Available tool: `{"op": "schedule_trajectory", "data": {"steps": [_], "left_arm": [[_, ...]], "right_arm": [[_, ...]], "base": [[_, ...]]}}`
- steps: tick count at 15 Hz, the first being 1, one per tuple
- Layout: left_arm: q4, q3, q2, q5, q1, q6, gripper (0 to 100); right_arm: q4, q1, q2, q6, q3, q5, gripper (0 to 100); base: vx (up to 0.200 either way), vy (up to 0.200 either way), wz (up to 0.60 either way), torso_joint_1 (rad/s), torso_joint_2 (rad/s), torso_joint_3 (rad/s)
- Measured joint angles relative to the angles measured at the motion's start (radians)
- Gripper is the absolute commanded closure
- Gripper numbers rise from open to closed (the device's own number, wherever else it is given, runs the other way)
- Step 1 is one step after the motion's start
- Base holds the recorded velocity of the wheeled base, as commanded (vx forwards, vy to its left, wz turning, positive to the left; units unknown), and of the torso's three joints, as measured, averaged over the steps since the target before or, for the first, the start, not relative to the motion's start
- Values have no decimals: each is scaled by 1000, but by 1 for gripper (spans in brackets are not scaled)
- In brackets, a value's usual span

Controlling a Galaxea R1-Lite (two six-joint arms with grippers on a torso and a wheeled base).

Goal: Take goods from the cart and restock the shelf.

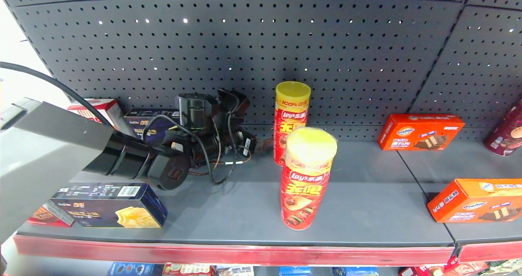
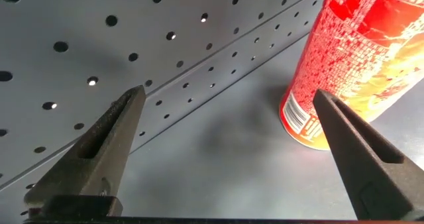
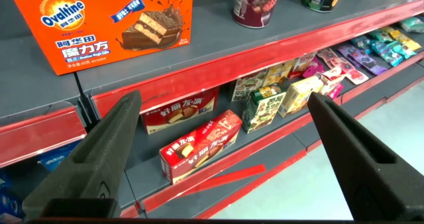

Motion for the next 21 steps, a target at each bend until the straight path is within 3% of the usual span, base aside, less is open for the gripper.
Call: {"op": "schedule_trajectory", "data": {"steps": [7, 11, 15, 21], "left_arm": [[-4, 19, -24, 7, 16, -2, 0], [-10, 121, -165, 6, 32, -23, 0], [-16, 309, -419, 53, 2, -65, 0], [26, 719, -982, 137, -41, -115, 0]], "right_arm": [[0, 0, 0, 0, 0, 0, 0], [0, 0, 0, 0, 0, 0, 0], [0, 0, 0, 0, 0, 1, 0], [0, 0, 0, 0, 0, 0, 0]], "base": [[0, 0, 0, 0, 0, 0], [0, 0, 0, 0, 0, 0], [0, 0, 0, 0, 0, 0], [0, 0, 0, 0, 0, 0]]}}
